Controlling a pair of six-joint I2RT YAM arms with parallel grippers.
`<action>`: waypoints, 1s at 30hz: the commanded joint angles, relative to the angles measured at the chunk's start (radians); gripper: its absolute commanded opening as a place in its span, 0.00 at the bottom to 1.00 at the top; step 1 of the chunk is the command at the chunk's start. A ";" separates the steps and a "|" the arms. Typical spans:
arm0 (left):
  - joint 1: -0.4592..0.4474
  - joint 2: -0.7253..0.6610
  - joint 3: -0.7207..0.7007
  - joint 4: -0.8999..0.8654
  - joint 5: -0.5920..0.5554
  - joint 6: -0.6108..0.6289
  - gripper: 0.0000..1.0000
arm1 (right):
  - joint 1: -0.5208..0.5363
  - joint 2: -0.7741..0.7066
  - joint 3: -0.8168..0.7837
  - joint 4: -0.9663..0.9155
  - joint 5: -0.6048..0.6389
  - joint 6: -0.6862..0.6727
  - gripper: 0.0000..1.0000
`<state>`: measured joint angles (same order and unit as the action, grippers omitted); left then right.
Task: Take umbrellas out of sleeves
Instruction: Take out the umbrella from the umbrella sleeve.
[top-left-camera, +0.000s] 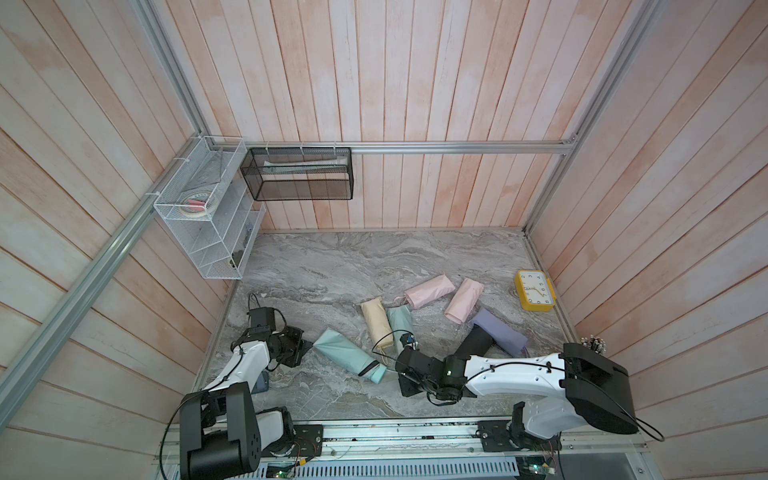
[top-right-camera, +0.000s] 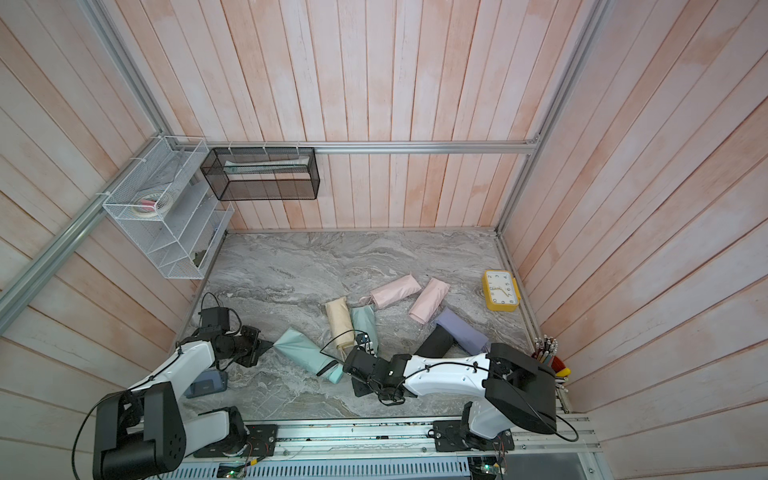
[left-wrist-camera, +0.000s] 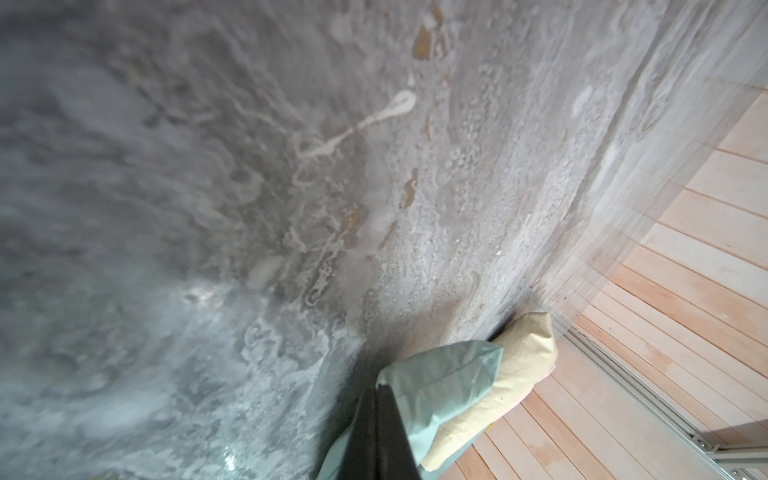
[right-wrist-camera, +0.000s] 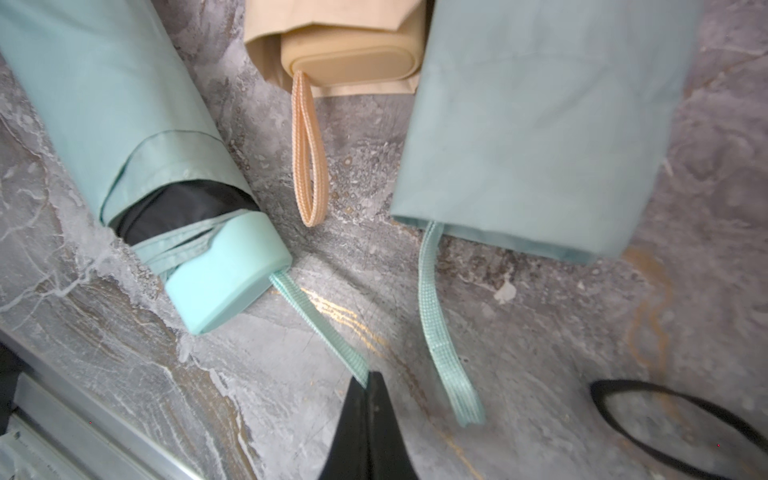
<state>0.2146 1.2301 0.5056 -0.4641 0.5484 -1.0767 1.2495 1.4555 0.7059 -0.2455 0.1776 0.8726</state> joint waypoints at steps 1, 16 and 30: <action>0.028 -0.022 0.017 0.031 -0.045 0.025 0.00 | 0.004 -0.025 -0.031 -0.106 0.045 0.023 0.00; 0.024 -0.107 0.081 0.104 0.025 0.202 0.32 | 0.004 0.040 0.035 -0.021 -0.004 -0.042 0.00; -0.264 0.182 0.341 0.012 -0.182 0.531 0.62 | 0.004 0.083 0.060 0.004 -0.005 -0.072 0.00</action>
<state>-0.0124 1.3643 0.8001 -0.4023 0.4728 -0.6601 1.2495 1.5272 0.7509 -0.2420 0.1741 0.8124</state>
